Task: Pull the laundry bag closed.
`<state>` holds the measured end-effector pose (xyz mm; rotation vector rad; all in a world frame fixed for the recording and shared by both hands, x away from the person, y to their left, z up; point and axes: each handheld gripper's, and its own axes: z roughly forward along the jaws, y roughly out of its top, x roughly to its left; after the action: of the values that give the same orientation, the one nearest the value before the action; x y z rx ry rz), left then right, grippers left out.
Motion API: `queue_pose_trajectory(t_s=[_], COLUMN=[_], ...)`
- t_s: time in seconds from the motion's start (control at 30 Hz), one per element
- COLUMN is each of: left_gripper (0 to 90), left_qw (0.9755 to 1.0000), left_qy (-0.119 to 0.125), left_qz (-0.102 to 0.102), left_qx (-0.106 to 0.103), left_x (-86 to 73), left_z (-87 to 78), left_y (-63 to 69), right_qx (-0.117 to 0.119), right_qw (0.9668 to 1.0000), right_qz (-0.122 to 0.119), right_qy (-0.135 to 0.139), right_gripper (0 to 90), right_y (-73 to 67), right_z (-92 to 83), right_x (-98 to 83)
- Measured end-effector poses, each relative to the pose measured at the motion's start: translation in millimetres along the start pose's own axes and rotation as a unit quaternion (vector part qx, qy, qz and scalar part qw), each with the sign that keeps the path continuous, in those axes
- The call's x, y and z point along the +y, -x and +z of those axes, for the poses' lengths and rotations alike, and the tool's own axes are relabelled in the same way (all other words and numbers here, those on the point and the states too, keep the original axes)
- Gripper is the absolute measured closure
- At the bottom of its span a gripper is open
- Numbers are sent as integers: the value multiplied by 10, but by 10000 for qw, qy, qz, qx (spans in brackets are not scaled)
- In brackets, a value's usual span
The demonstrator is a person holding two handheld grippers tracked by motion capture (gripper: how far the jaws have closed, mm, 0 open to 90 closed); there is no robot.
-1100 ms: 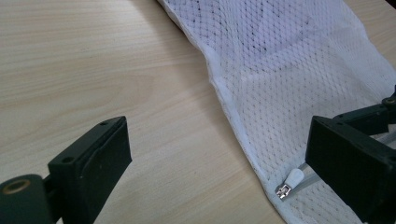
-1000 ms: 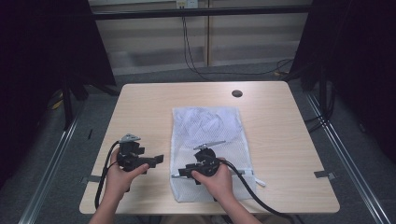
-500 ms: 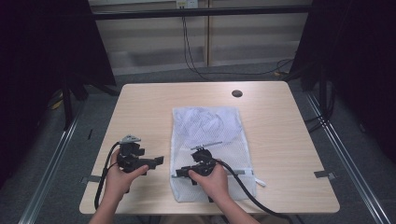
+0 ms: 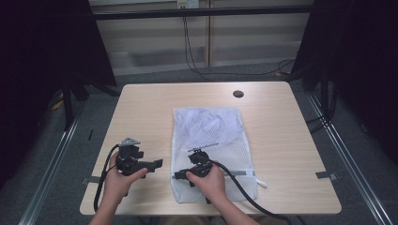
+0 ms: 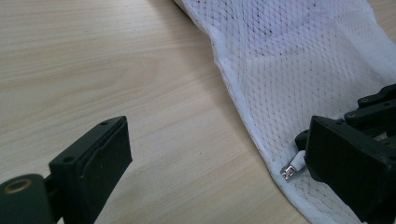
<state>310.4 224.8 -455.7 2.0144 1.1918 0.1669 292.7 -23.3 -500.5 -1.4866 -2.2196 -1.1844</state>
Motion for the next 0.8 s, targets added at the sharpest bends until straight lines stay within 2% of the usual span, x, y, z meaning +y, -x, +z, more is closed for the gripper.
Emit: queue_pose_trajectory(t_s=[0.3,0.8], left_gripper=[68,68], left_qw=[10000,10000], left_qy=[-41,-80], left_qz=[10,-1], left_qx=[-9,-10], left_x=[7,-8], left_z=[22,5], left_y=[5,-21], right_qx=[155,-15], right_qw=[9996,9998], right_qz=[182,152], right_qy=[121,-109], right_gripper=[755,838], right_y=[-31,-48], right_z=[-13,112], right_x=[33,47])
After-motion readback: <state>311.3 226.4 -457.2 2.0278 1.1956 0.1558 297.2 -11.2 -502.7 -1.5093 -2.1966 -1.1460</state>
